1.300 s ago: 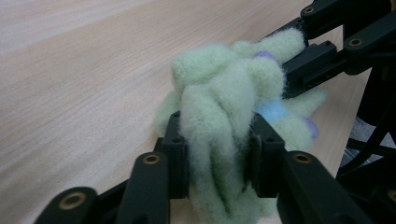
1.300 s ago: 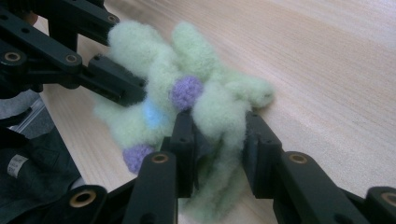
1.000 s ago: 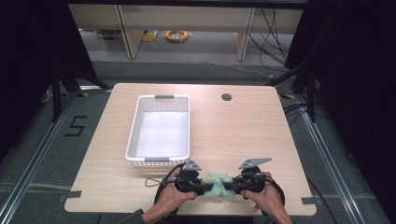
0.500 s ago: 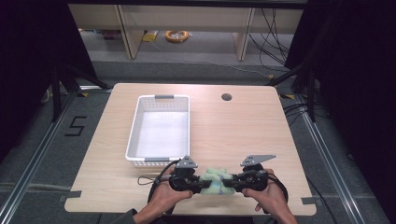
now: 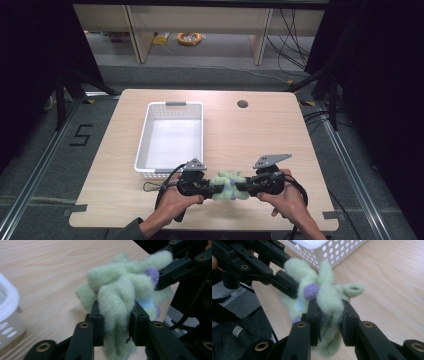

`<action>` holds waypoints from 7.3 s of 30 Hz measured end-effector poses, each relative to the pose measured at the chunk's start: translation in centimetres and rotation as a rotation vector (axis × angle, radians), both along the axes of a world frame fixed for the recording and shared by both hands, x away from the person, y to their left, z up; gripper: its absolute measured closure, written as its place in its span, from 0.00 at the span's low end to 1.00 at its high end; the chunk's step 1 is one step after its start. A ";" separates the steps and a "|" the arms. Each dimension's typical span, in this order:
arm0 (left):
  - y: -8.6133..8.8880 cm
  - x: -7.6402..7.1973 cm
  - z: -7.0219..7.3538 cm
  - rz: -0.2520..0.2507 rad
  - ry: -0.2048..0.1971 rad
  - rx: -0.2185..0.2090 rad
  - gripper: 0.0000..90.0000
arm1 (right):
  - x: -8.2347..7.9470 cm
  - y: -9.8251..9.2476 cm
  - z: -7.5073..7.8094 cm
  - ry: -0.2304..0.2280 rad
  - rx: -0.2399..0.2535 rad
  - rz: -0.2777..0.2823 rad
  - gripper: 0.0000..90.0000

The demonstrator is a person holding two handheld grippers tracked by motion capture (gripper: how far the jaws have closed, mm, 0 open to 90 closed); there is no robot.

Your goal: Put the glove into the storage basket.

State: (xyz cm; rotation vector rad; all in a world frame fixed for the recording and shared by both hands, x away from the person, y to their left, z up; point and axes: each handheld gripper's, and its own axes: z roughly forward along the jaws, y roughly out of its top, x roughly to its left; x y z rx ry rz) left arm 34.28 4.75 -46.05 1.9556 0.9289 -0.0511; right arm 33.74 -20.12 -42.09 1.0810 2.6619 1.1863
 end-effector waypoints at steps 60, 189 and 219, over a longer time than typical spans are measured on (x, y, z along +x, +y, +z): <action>-4.7 2.0 -2.4 -0.065 0.064 0.091 0.78 | 2.4 -3.6 -5.1 0.103 -0.009 -0.094 0.81; 13.9 10.5 3.2 0.304 0.080 0.312 0.50 | 16.5 19.4 -2.6 0.115 -0.265 0.042 0.66; 11.3 3.5 6.0 0.187 -0.071 0.136 0.34 | 12.4 12.9 2.3 -0.018 -0.071 0.017 0.46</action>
